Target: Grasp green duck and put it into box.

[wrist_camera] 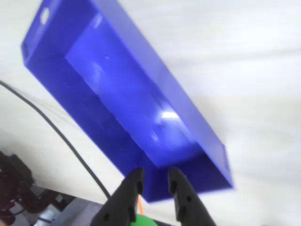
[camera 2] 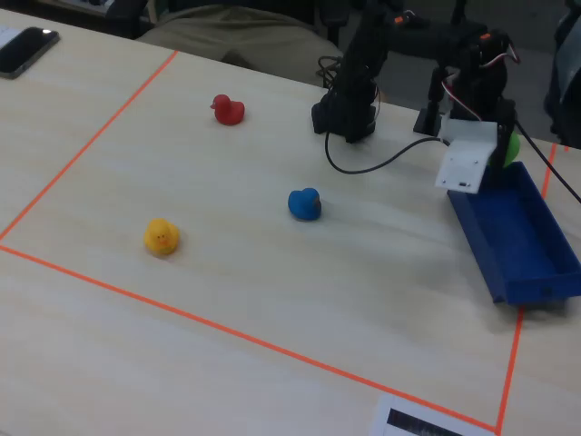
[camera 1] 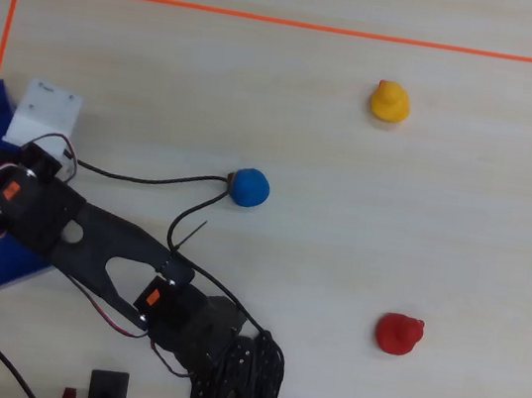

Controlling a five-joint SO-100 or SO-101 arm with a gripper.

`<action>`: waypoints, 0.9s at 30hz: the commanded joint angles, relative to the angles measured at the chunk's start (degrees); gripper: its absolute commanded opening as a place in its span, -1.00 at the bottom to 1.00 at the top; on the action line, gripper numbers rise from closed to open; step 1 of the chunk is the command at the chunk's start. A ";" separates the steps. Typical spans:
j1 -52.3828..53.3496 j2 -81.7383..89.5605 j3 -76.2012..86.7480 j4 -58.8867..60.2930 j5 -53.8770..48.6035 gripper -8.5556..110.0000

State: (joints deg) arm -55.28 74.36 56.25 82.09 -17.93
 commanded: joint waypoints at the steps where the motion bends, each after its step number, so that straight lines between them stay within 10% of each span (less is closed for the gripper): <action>1: -1.23 -5.36 -9.67 -2.37 -0.09 -0.85; 11: -5.80 -16.44 -9.84 -7.47 2.64 -0.78; 21: -6.86 -18.28 -12.48 -4.66 -1.67 -0.04; 27: -0.70 -7.91 -9.23 1.93 -4.57 -0.84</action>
State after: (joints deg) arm -60.64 55.90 46.49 81.21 -20.48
